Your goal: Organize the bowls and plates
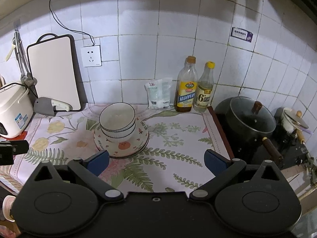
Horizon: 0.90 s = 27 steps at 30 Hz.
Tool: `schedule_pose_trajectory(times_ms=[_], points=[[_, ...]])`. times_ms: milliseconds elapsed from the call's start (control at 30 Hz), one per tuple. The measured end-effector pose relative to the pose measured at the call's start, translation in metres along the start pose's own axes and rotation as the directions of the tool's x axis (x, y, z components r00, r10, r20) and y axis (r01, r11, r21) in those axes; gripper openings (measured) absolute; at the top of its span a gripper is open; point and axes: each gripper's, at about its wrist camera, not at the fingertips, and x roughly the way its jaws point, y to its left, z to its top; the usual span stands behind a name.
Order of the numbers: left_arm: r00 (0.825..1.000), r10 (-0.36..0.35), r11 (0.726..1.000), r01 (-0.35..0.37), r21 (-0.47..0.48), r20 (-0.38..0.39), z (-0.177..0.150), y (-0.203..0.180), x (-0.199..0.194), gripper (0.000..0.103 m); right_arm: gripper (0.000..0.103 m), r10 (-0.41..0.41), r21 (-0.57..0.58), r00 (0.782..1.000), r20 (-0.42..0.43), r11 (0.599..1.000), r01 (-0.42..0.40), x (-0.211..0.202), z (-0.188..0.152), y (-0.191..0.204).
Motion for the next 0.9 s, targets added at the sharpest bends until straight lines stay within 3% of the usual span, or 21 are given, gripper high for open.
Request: schedule_pose_trajectory(times_ms=[900], points=[[1.0, 0.008, 1.0, -0.008, 0.002, -0.019, -0.0069, 0.0002, -0.0037, 0.096, 0.103, 0.001, -0.01, 1.0, -0.006, 1.0, -0.001, -0.0049, -0.0047, 0.0011]])
